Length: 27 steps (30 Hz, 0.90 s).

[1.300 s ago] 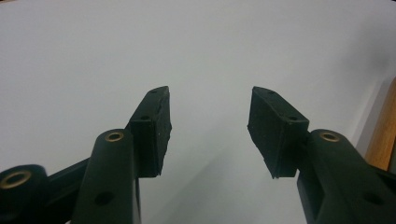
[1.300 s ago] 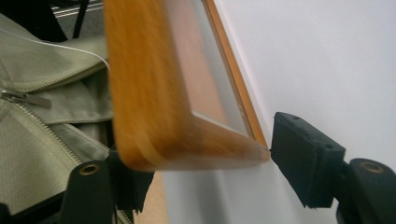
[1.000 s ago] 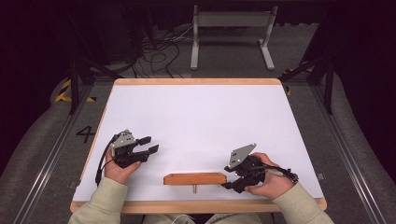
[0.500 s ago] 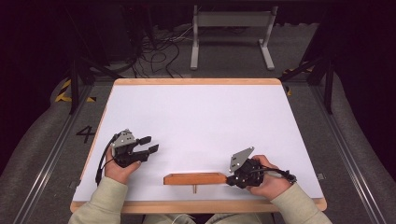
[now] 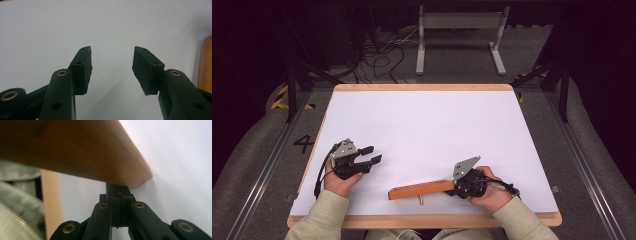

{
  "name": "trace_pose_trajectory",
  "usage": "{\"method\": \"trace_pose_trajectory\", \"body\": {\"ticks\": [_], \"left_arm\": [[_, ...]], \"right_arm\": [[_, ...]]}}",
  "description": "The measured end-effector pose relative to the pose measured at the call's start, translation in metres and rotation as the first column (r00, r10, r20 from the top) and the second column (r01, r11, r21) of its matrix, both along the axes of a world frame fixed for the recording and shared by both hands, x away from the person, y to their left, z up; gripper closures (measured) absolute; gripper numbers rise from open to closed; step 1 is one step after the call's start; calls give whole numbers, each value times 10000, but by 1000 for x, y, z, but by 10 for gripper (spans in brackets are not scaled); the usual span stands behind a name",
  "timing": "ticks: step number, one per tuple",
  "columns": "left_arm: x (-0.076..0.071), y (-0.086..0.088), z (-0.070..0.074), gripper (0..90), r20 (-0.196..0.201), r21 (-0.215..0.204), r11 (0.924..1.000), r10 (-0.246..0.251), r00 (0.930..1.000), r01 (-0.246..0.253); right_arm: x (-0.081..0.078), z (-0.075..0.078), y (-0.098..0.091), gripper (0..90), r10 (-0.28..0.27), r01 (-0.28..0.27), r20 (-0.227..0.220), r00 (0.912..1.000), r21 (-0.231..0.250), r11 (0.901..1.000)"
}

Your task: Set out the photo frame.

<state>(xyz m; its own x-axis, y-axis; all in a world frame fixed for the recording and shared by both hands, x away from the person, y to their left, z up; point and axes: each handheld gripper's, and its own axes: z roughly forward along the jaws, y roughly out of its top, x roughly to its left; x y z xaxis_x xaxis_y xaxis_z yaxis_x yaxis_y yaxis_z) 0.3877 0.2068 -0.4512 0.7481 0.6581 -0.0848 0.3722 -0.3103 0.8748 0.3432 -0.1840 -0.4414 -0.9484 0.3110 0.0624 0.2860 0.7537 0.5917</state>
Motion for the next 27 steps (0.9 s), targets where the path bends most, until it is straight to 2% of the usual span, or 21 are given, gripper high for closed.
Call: {"method": "trace_pose_trajectory", "body": {"ticks": [5,10,11,20,21,27], "left_arm": [[-1,0,0,501,19,23,10000,20,10000,-20],[-2,1,0,500,30,44,10000,70,10000,-70],[-2,2,0,500,54,69,9999,86,9999,-87],[-3,4,0,491,-2,57,9998,213,9998,-213],[-3,4,0,490,-7,42,9997,245,9997,-245],[-4,8,-1,489,-11,38,9995,302,9995,-302]], "right_arm": [[14,3,-1,900,-1017,1001,236,9945,614,9931],[24,2,4,900,-1373,1344,316,9900,804,9877],[30,2,8,900,-1507,1470,369,9879,877,9852],[54,9,28,900,-1735,1645,827,9814,1051,9808],[60,10,35,900,-1686,1594,820,9823,1082,9813],[71,12,55,900,-1502,1401,955,9840,1050,9846]]}}
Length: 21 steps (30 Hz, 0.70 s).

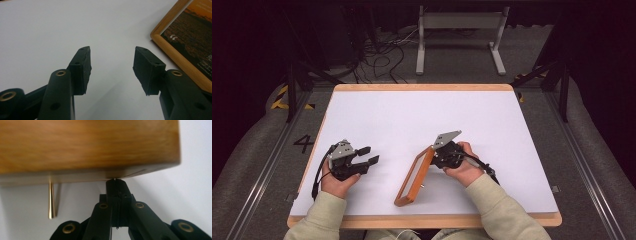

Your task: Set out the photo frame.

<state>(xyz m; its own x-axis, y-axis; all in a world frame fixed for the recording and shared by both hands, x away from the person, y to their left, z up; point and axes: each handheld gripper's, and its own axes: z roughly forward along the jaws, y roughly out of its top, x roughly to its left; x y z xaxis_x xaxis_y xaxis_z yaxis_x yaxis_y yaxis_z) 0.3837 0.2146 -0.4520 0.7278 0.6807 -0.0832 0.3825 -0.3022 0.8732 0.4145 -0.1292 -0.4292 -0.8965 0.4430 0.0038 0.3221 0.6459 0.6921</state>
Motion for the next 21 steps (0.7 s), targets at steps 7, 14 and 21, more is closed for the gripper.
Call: {"method": "trace_pose_trajectory", "body": {"ticks": [7,14,21], "left_arm": [[-2,3,0,489,-33,26,10000,59,10000,-59],[-2,4,0,490,16,31,10000,88,10000,-88],[-2,1,-1,496,-76,100,9999,-44,10000,45]], "right_arm": [[11,3,21,900,388,-389,51,9992,246,9989],[18,6,40,900,912,-910,-25,9958,501,9946],[17,9,41,900,774,-772,-44,9970,399,9962]]}}
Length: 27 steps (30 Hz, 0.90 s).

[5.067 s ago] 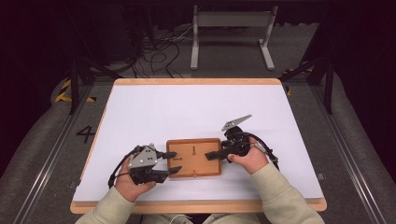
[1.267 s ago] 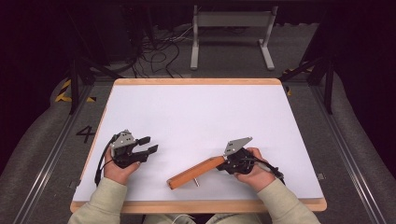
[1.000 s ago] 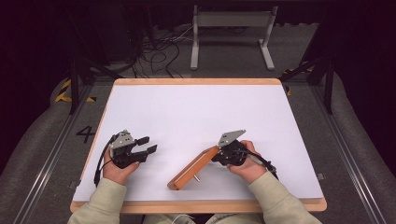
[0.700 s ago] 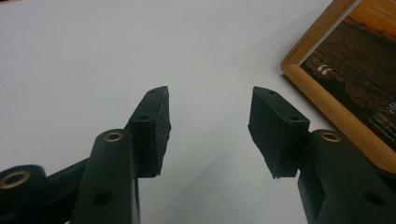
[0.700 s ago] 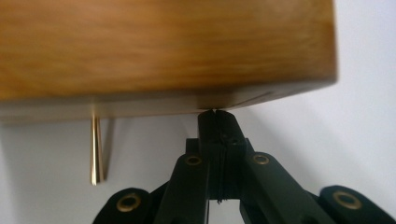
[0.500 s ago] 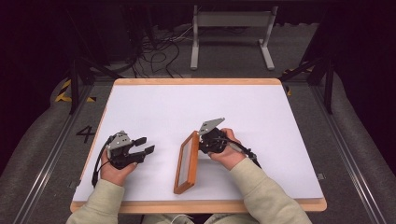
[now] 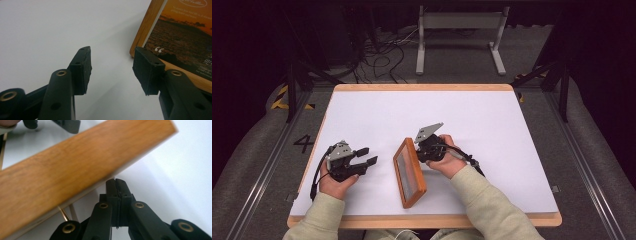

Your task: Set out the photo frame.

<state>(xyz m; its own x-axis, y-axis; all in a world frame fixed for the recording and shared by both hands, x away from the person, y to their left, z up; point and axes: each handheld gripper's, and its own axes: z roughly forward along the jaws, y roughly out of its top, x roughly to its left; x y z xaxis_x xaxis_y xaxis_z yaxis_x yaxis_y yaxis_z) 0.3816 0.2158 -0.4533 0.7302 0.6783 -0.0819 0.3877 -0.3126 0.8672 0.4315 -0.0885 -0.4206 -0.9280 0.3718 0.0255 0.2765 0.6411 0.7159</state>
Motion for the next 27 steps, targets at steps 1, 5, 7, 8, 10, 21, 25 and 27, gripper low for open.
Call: {"method": "trace_pose_trajectory", "body": {"ticks": [1,5,7,8,10,21,25,27], "left_arm": [[0,0,0,496,48,5,10000,8,10000,-8],[0,2,1,487,-4,-116,9999,123,9999,-123],[0,3,1,484,-3,-35,9999,136,9999,-136],[0,2,1,485,-18,-56,9998,165,9999,-165],[0,2,1,485,-31,-66,9999,135,9999,-136],[0,2,1,484,-41,33,9999,138,9999,-138],[0,2,1,484,-31,44,9999,137,9999,-137],[0,2,1,484,-60,19,9999,153,9999,-153]], "right_arm": [[0,1,-2,900,-173,175,87,9998,-191,9997],[-3,16,-14,839,-1073,1064,-180,9941,-416,9934],[-6,24,-18,805,-1277,1262,-286,9914,-505,9907],[-7,29,-19,789,-1336,1316,-330,9905,-574,9896],[-10,35,-21,769,-1383,1360,-311,9899,-674,9884],[-32,83,-28,475,-1534,1529,-27,9882,-599,9864],[-39,91,-21,387,-1551,1536,-247,9876,-552,9866],[-41,92,-19,371,-1572,1553,-346,9870,-531,9864]]}}
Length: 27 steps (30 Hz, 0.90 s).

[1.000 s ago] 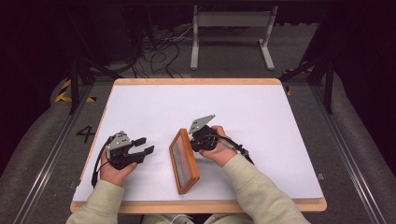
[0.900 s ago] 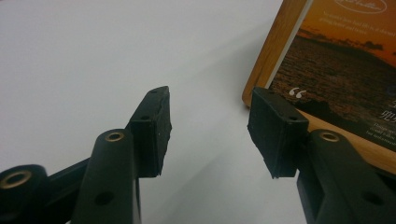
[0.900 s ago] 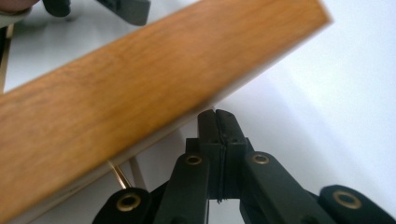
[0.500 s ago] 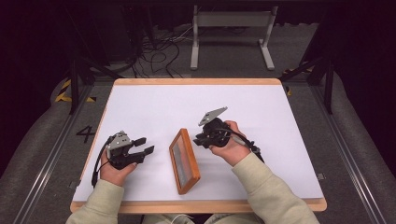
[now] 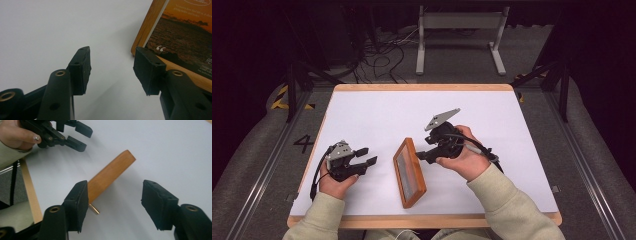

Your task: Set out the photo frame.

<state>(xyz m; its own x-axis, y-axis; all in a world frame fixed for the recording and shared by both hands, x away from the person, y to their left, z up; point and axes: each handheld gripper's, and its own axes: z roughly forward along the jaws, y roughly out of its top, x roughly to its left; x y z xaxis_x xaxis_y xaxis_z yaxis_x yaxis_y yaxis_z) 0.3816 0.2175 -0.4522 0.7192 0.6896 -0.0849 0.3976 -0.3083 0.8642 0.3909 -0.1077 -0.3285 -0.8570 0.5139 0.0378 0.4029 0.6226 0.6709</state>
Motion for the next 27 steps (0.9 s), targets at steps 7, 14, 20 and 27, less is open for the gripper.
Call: {"method": "trace_pose_trajectory", "body": {"ticks": [7,14,20,27], "left_arm": [[0,0,0,484,9,21,10000,-1,10000,1],[0,0,0,484,3,6,10000,-11,10000,11],[0,0,0,484,-3,36,10000,-26,10000,26],[0,0,0,483,11,18,10000,-17,10000,17]], "right_arm": [[-2,-10,17,293,-168,171,-765,9969,39,9998],[2,-33,33,282,-512,462,-1710,9839,-329,9984],[2,-43,43,317,-621,474,-2169,9742,-724,9963],[2,-52,50,402,-698,424,-2726,9596,-1049,9936]]}}
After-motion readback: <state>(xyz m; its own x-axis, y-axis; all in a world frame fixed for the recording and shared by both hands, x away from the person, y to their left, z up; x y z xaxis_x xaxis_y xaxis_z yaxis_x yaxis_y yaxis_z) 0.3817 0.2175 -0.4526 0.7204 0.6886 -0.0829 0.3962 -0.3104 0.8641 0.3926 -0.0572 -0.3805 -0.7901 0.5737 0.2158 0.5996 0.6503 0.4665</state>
